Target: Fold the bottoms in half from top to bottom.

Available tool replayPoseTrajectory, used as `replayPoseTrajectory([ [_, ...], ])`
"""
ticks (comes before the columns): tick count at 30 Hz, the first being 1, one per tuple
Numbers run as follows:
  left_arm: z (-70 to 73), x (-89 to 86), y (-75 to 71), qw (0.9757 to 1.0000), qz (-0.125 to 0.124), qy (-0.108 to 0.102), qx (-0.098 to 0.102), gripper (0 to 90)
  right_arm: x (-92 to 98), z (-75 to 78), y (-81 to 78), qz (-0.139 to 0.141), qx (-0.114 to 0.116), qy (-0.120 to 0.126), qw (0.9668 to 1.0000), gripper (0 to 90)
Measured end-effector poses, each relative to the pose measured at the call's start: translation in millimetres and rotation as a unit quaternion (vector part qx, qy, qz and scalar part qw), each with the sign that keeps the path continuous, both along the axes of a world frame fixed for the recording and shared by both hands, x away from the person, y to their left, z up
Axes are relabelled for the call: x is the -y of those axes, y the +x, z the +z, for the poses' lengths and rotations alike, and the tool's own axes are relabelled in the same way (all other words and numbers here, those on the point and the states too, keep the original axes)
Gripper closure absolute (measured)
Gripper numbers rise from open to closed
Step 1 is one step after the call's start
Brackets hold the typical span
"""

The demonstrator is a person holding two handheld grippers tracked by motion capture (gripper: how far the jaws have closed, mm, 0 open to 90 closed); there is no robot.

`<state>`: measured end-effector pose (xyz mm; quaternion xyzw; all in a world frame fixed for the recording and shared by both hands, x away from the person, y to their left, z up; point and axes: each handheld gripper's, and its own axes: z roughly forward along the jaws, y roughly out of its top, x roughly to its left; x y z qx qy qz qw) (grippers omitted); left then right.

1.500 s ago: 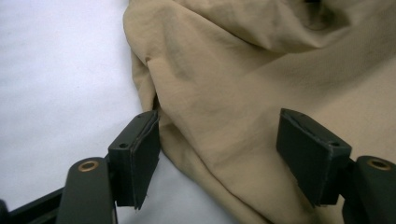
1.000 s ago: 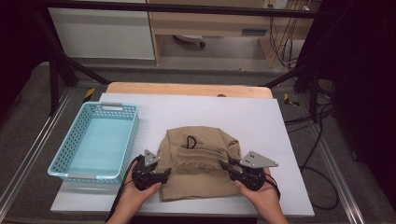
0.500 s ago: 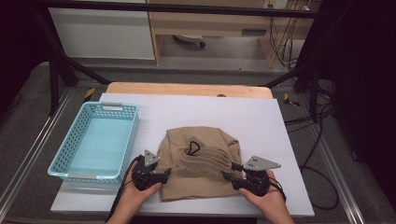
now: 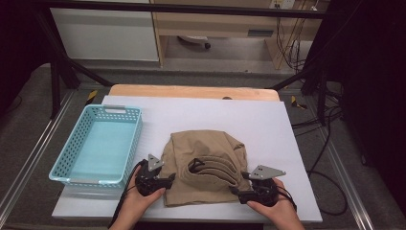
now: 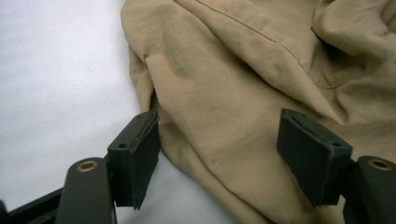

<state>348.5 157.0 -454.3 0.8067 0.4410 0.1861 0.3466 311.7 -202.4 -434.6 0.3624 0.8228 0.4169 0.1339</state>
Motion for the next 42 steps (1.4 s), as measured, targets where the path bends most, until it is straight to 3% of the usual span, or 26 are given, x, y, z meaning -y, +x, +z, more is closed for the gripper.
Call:
replayPoseTrajectory([
  [19, 1.8, -1.4, -0.4, 1.0, 0.002, -0.002, 0.003, 30.0, 11.6, -6.2, -2.8, -0.004, -0.019, -0.011, 0.9997, 26.3],
  [31, 1.8, -1.3, -0.6, 1.0, 0.003, -0.004, 0.004, 30.0, 30.7, -5.4, -1.0, -0.033, -0.022, -0.005, 0.9992, 31.7],
  [37, 2.5, -0.1, -1.5, 1.0, 0.001, -0.005, 0.006, 30.0, 34.7, 1.2, 6.0, -0.05, -0.011, 0.008, 0.9986, 42.4],
  [42, 4.6, -0.3, -2.5, 0.9999, 0.002, -0.006, 0.013, 30.1, 27.8, 6.9, 19.8, -0.058, 0.007, 0.01, 0.9983, 58.9],
])
